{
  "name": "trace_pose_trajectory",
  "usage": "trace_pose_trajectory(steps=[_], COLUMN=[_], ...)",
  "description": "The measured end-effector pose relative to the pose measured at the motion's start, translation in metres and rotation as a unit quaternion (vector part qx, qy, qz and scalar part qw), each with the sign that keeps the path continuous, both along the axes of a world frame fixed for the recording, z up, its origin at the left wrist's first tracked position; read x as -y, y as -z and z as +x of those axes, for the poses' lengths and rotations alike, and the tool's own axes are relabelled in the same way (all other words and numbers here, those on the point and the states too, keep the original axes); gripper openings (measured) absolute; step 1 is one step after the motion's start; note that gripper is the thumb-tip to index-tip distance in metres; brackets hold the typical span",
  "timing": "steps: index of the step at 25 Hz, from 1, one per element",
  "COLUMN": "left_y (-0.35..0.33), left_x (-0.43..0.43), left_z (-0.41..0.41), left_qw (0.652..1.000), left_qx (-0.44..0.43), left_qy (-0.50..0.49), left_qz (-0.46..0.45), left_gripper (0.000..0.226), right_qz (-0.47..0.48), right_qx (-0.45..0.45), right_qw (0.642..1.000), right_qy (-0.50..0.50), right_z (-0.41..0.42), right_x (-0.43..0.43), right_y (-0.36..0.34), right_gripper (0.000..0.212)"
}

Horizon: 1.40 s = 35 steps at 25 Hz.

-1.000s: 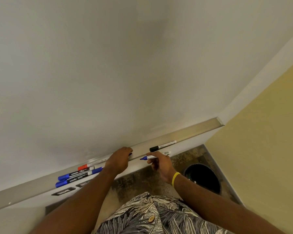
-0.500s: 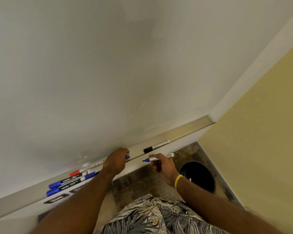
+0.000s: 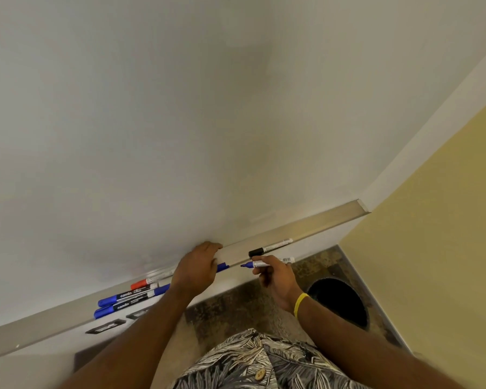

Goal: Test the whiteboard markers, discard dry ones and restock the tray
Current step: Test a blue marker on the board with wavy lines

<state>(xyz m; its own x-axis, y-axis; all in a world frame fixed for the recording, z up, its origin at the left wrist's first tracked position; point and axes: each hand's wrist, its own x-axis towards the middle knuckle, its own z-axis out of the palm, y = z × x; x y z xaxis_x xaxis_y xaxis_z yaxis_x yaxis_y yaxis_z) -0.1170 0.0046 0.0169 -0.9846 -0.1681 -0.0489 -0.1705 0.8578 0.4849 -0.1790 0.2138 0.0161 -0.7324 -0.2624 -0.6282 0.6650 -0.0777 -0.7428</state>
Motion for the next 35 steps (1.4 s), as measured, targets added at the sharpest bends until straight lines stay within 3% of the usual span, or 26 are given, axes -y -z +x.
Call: trace_pose_trajectory(steps=[4,9,13,15,17,25,31,35], left_y=[-0.046,-0.137,-0.215,-0.253,-0.287,-0.377,-0.38,-0.378], left_x=[0.011,0.027,0.052,0.065,0.078,0.084,0.08,0.084], left_z=[0.011,0.008,0.009,0.01,0.008,-0.012,-0.018,-0.02], left_qw=[0.977,0.881,0.817,0.792,0.77,0.713,0.699,0.692], left_qx=[-0.197,-0.434,-0.5,-0.525,-0.547,-0.582,-0.569,-0.564], left_qy=[0.018,-0.022,-0.089,-0.115,-0.132,-0.14,-0.177,-0.18], left_qz=[-0.079,-0.19,-0.275,-0.29,-0.3,-0.365,-0.396,-0.413], left_gripper=[0.035,0.03,0.035,0.04,0.043,0.051,0.058,0.062], right_qz=[-0.063,-0.128,-0.159,-0.173,-0.191,-0.18,-0.086,-0.063], right_qx=[-0.008,-0.095,-0.215,-0.281,-0.342,-0.598,-0.781,-0.817], right_qw=[0.998,0.987,0.963,0.942,0.918,0.778,0.615,0.555], right_qy=[0.017,0.0,-0.038,-0.055,-0.063,-0.065,0.06,0.143], right_z=[-0.002,-0.008,-0.01,-0.009,-0.008,-0.01,-0.025,-0.039], right_x=[0.014,0.036,0.052,0.06,0.067,0.084,0.102,0.12], right_y=[-0.021,-0.066,-0.115,-0.145,-0.176,-0.287,-0.367,-0.41], right_gripper=[0.029,0.016,0.016,0.006,0.017,0.012,0.015,0.011])
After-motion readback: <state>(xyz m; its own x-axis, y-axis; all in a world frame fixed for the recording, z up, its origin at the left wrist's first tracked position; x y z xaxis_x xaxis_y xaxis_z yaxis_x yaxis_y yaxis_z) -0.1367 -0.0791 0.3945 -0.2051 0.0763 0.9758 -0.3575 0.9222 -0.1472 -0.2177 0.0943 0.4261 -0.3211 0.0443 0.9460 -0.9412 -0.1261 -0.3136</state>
